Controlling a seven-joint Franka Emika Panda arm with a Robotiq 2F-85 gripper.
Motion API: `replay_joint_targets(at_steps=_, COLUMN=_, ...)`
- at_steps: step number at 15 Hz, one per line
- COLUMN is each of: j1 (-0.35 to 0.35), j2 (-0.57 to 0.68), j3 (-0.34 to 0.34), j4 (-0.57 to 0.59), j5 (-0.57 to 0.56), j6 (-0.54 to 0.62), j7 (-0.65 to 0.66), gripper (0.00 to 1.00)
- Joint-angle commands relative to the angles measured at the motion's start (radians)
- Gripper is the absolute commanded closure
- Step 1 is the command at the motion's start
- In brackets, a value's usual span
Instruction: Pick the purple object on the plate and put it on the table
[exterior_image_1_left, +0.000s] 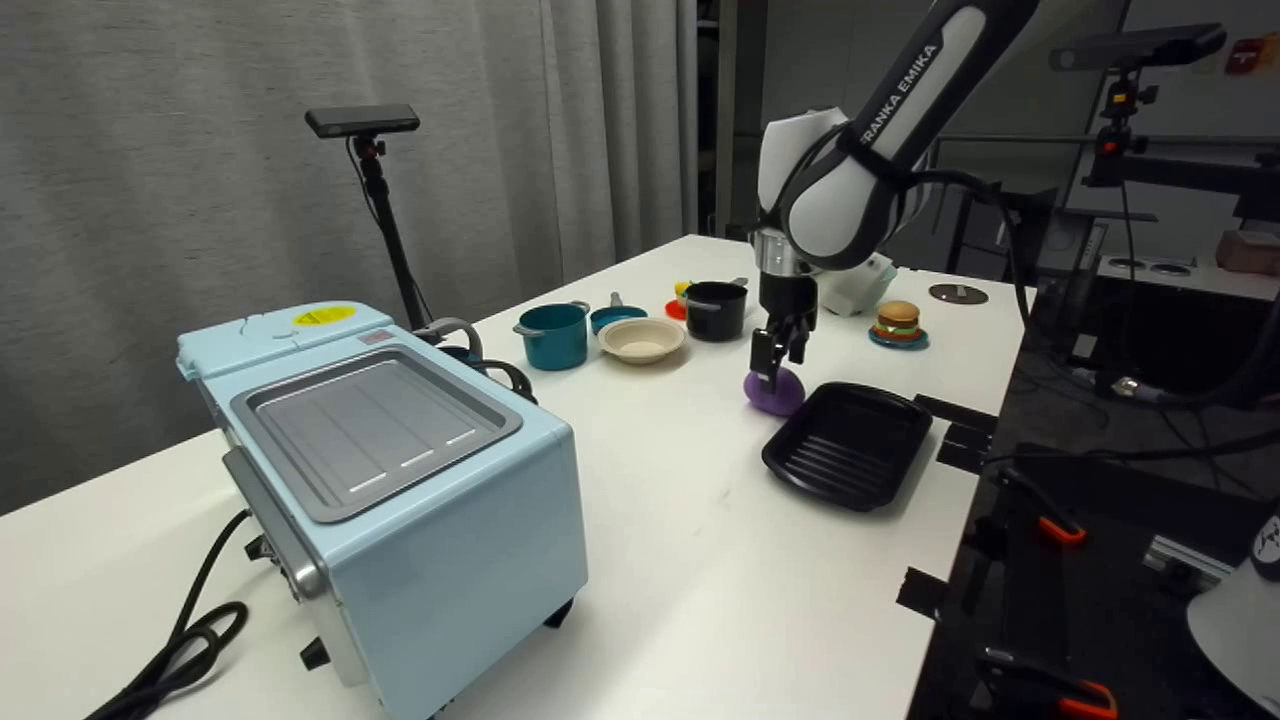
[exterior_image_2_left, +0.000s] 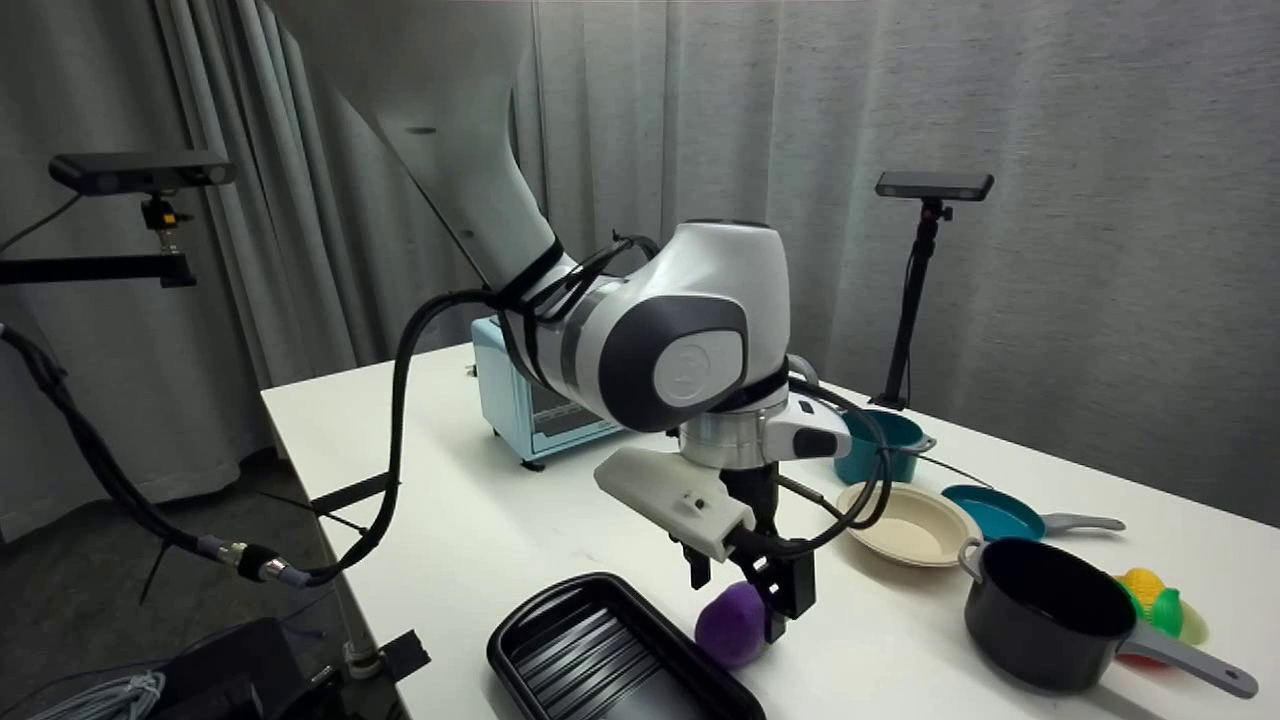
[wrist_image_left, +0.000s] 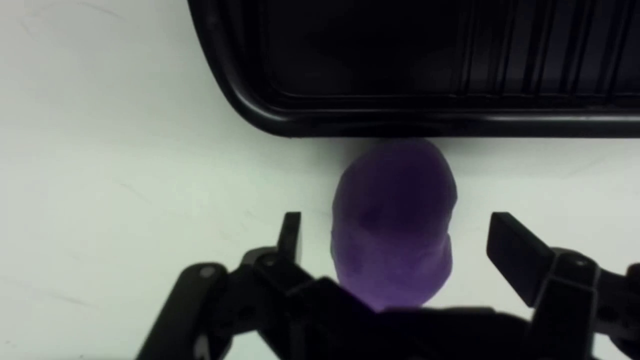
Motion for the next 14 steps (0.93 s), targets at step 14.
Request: replay_joint_targets(at_steps=14, j1=0.004, j2=-0.292, j3=-0.004, j4=-0.119, j5=0.006, j6=-0.006, j7=-0.063, gripper=0.00)
